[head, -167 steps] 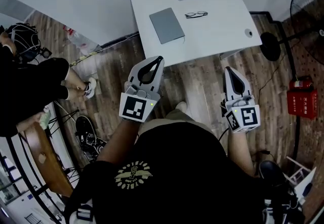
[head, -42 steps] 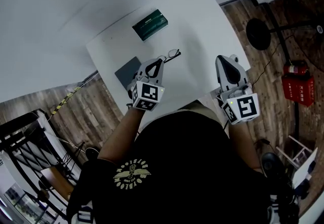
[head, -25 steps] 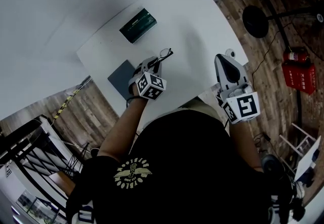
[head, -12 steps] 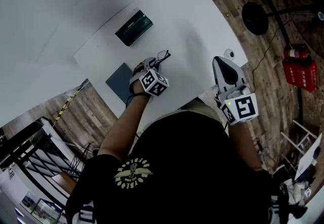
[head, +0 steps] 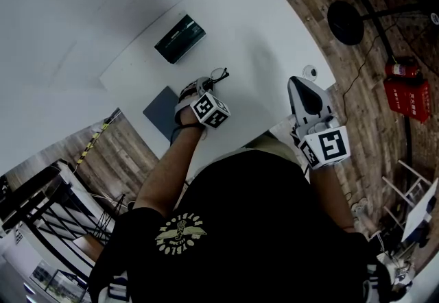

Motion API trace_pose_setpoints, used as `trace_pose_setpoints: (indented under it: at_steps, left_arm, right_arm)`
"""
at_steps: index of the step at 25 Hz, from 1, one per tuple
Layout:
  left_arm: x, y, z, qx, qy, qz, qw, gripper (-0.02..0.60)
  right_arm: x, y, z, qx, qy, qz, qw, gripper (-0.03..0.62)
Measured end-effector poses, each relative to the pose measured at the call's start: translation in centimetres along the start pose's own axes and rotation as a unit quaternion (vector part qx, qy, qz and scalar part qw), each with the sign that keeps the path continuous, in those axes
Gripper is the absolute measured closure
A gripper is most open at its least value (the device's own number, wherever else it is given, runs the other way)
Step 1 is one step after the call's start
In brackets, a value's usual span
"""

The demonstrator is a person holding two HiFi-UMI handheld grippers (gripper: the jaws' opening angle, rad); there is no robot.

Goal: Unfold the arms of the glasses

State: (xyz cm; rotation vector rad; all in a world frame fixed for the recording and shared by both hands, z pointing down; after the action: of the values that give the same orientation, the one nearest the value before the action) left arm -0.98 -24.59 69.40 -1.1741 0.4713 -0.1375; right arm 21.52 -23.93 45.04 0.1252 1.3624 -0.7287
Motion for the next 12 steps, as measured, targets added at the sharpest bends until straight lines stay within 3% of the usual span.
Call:
trace_pose_setpoints:
  at_steps: [12]
  left_arm:
    - [-1.3, 2.0, -1.6, 0.034, 0.031, 0.022, 0.9987, 0.557]
  right_arm:
    - [0.8, 0.9, -1.2, 0.007, 0.009, 0.012, 1.000, 0.592]
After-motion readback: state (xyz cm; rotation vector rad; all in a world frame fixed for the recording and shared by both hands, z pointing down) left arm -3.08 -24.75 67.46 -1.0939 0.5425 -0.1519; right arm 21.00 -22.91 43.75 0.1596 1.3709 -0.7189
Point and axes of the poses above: the fingertips, and each gripper's own axes: y backward along the fingers, z to its right, x out of its top, the point moved 6 cm from there along y, backward along the fingers, and after that the axes turned 7 degrees about -y, right-handed, at the moved point
